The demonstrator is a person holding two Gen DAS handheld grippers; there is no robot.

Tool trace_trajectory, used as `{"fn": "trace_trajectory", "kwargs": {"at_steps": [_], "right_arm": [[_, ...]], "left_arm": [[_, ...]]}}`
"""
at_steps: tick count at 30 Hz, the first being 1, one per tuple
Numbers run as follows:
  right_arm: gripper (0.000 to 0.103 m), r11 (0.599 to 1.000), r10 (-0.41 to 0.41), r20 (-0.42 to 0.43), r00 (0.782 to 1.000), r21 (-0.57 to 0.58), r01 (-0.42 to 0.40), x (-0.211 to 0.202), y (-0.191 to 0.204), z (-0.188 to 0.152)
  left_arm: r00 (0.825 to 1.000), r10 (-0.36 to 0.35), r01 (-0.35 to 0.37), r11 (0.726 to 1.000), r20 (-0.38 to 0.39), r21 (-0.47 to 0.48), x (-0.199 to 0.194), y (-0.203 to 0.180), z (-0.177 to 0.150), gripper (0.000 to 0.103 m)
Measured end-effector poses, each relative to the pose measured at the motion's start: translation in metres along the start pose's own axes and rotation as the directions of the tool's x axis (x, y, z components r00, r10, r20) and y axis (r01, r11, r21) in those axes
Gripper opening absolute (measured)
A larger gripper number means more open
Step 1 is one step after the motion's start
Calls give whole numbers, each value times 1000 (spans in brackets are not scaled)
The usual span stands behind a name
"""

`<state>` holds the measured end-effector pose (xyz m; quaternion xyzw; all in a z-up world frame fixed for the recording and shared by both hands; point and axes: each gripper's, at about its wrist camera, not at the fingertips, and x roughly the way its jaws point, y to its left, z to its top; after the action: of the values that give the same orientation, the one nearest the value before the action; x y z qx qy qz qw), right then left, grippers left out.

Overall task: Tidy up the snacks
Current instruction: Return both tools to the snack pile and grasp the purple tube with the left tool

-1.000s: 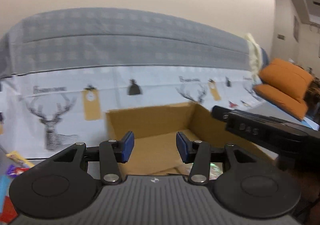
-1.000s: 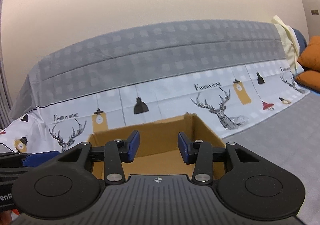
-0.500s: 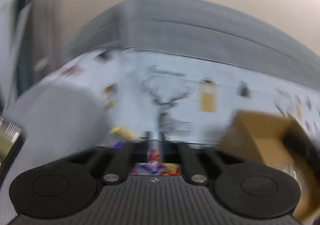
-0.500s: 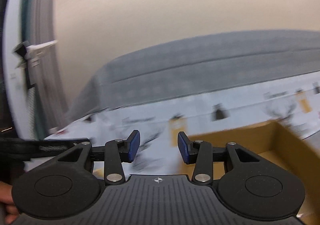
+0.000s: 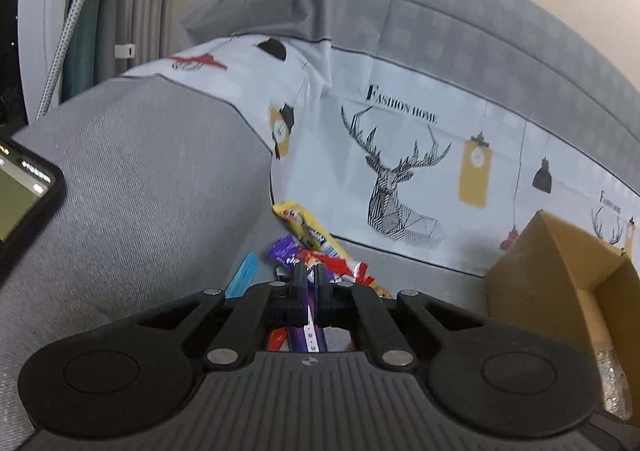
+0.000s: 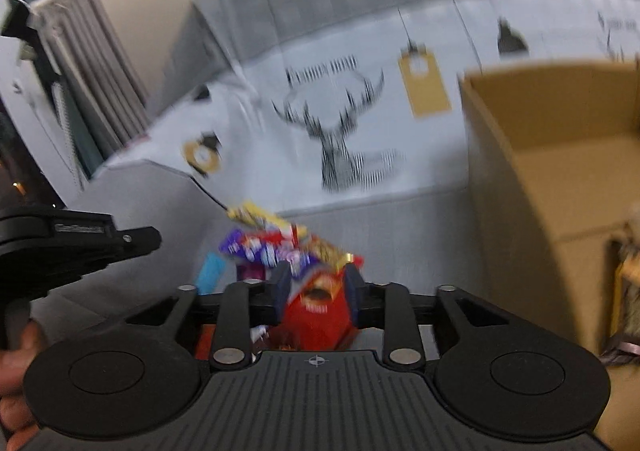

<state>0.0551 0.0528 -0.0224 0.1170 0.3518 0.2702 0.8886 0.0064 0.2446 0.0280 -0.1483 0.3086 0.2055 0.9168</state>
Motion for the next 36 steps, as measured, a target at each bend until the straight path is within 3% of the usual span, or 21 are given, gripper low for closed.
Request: {"fn": "trace_trajectory", "kwargs": {"at_steps": [2, 6, 8, 11, 13, 17, 19, 22, 26, 31, 34, 36], "right_arm": [[70, 999, -37, -31, 999, 7, 37, 15, 3, -4], [76, 997, -77, -85, 993, -7, 77, 49, 9, -12], [84, 994, -109, -120, 987, -24, 107, 66, 13, -17], [86, 991, -134, -155, 979, -45, 128, 85, 19, -23], [93, 986, -151, -149, 977, -87, 139, 93, 28, -25], [94, 971, -181, -150, 972, -182, 153, 100, 43, -29], [86, 963, -187, -141, 972, -220, 154, 99, 45, -31], [57, 962, -169, -118, 979, -236, 137, 90, 41, -27], [0, 968, -164, -114, 980, -210, 138, 81, 24, -20], [0, 971, -163, -123, 979, -198, 137, 67, 4, -26], [2, 984, -95, -134, 986, -161, 73, 58, -4, -27], [4, 991, -46, -132, 990, -133, 28, 54, -7, -26]], "left_arm": [[1000, 3, -3, 1000, -4, 5, 3, 1, 0, 2], [1000, 10, -10, 1000, -4, 4, 6, 4, 0, 2], [1000, 12, -12, 1000, -7, 9, 7, 4, 0, 2], [1000, 17, -16, 1000, -12, 21, 9, 4, 0, 2], [1000, 19, -19, 999, -15, 33, 11, 3, -1, 3], [999, 26, -24, 998, -34, 63, 20, 0, -3, 3], [999, 26, -23, 998, -41, 60, 24, 0, -4, 3], [998, 15, -13, 999, -65, 33, 33, 1, -4, 4], [991, -10, 9, 1000, -132, -12, 48, 3, -7, 4], [978, 5, -14, 999, -209, -43, 69, 6, -13, 10], [965, -25, 6, 997, -263, -71, 83, 6, -17, 10], [958, -7, -5, 999, -288, -40, 90, 1, -21, 11]]}}
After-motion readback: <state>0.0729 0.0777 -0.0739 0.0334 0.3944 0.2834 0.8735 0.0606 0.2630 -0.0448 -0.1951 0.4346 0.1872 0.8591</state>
